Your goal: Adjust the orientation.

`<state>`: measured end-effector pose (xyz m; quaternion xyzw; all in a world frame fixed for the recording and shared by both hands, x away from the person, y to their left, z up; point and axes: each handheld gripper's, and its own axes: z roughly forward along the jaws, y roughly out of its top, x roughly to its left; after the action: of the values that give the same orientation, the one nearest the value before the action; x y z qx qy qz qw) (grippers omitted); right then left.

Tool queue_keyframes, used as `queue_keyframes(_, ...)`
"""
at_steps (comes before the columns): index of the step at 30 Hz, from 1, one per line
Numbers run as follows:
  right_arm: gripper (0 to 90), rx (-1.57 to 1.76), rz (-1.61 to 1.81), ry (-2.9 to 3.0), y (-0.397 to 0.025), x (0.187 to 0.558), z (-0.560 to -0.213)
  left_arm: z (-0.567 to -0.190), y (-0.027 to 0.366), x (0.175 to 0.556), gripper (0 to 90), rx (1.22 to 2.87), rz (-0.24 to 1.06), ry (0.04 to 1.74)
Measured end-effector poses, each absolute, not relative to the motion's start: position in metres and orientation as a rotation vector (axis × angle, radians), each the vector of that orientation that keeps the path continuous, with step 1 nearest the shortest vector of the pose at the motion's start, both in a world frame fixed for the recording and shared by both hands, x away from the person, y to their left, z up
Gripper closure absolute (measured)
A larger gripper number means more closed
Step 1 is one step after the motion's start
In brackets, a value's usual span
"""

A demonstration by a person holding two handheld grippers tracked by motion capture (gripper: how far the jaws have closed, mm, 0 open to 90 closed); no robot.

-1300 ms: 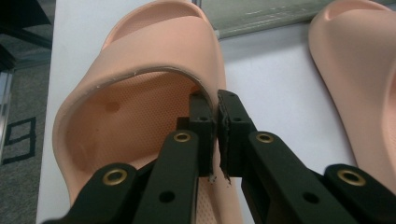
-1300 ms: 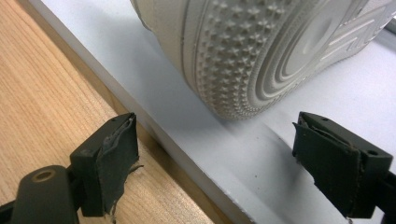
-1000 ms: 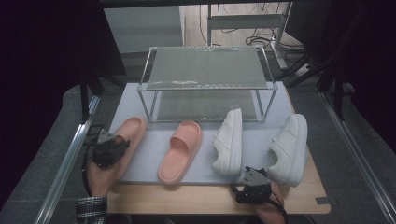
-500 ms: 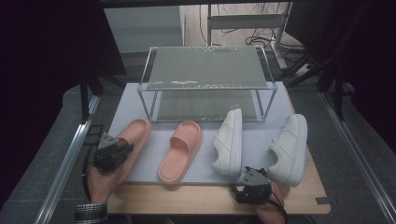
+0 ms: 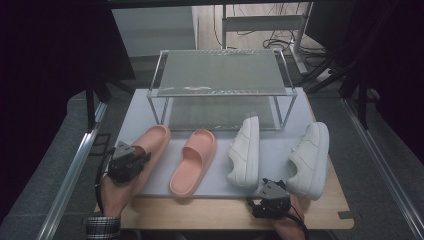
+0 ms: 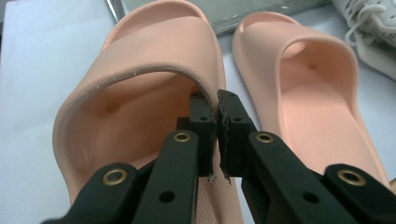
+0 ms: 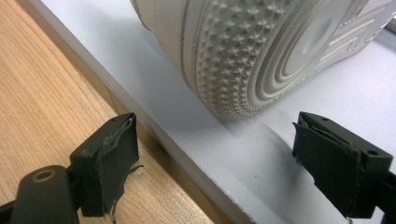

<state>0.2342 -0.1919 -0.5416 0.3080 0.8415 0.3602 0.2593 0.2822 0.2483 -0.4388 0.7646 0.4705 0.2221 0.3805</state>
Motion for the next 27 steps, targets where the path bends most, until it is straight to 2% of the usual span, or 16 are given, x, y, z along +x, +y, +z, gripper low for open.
queue_keyframes(27, 14.7, 0.833, 0.974, 2.281, -0.192, 0.234, -0.542, -0.444, 0.204, 0.321, 85.7, 1.962, 0.592, 1.136)
